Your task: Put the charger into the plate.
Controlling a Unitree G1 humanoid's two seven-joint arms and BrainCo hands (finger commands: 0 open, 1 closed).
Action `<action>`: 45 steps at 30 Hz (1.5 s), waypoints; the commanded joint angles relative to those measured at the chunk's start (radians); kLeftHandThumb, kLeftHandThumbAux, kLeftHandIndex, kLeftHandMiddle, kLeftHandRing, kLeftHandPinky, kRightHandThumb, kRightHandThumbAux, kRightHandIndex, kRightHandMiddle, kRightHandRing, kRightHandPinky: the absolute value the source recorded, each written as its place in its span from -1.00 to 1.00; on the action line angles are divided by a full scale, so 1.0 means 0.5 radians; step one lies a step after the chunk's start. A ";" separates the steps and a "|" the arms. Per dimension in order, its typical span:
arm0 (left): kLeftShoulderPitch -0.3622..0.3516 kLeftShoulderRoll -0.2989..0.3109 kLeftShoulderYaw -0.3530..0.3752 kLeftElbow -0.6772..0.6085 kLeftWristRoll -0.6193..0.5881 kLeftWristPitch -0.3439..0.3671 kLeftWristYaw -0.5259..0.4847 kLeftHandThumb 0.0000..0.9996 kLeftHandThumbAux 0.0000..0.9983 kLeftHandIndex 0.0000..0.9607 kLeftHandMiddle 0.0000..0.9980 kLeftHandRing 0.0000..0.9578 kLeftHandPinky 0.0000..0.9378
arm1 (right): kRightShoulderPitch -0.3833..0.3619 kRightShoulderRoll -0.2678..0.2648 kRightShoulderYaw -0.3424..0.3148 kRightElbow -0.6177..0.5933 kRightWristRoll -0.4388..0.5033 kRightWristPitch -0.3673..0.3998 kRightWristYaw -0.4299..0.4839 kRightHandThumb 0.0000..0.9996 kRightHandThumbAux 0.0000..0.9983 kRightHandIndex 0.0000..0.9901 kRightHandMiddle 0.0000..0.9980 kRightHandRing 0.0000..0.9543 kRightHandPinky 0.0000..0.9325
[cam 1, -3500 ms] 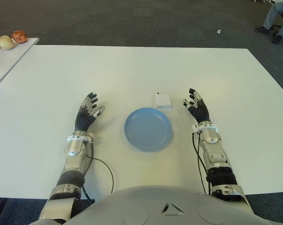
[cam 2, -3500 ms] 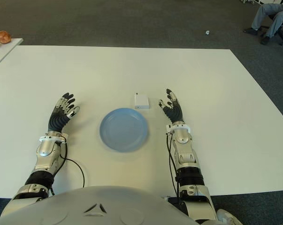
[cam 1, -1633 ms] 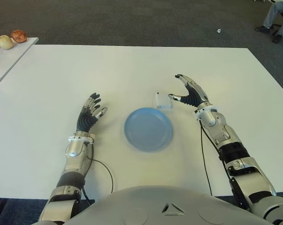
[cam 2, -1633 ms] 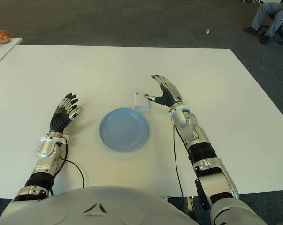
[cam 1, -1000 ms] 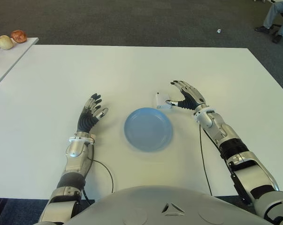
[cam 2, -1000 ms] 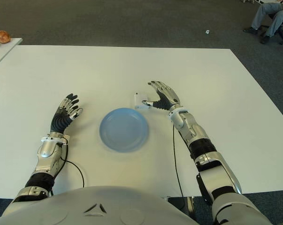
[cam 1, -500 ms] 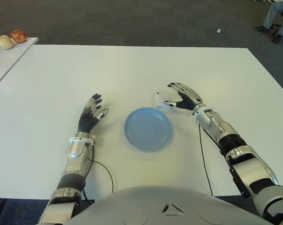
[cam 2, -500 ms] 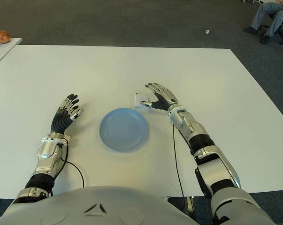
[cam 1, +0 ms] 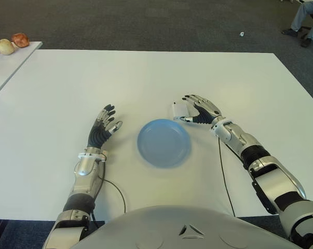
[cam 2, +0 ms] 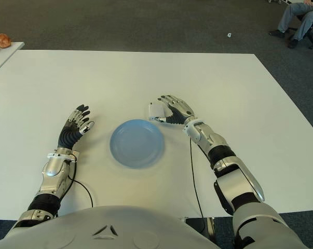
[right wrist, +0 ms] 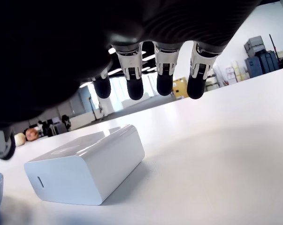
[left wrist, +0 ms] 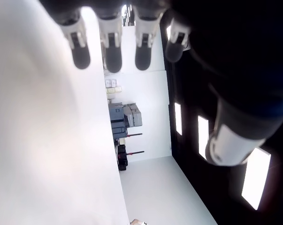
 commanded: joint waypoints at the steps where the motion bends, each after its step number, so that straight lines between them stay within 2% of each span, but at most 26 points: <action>1: 0.336 -0.145 -0.076 0.181 0.081 0.005 0.024 -0.99 0.27 -0.99 -0.77 -0.73 -0.69 | -0.057 0.000 0.104 0.112 -0.129 -0.036 -0.138 -0.52 -0.17 -1.00 -1.00 -1.00 -1.00; 5: 0.365 -0.138 -0.073 0.142 0.069 0.005 0.013 -0.98 0.26 -0.99 -0.77 -0.74 -0.70 | -0.084 -0.014 0.197 0.176 -0.241 -0.035 -0.286 -0.53 -0.10 -1.00 -1.00 -1.00 -1.00; 10: 0.392 -0.139 -0.075 0.104 0.075 0.019 0.023 -0.98 0.24 -0.99 -0.78 -0.74 -0.71 | -0.118 -0.011 0.255 0.261 -0.287 -0.052 -0.346 -0.54 -0.15 -1.00 -1.00 -1.00 -1.00; 22: 0.475 -0.157 -0.075 -0.014 0.083 0.054 0.062 -0.95 0.24 -0.97 -0.76 -0.73 -0.70 | -0.232 0.024 0.369 0.484 -0.323 -0.071 -0.349 -0.47 -0.22 -1.00 -1.00 -1.00 -1.00; 45: 0.590 -0.167 -0.065 -0.151 0.003 0.085 -0.003 -0.94 0.24 -0.91 -0.75 -0.74 -0.72 | -0.297 0.031 0.518 0.605 -0.339 -0.133 -0.412 -0.49 -0.23 -1.00 -1.00 -1.00 -1.00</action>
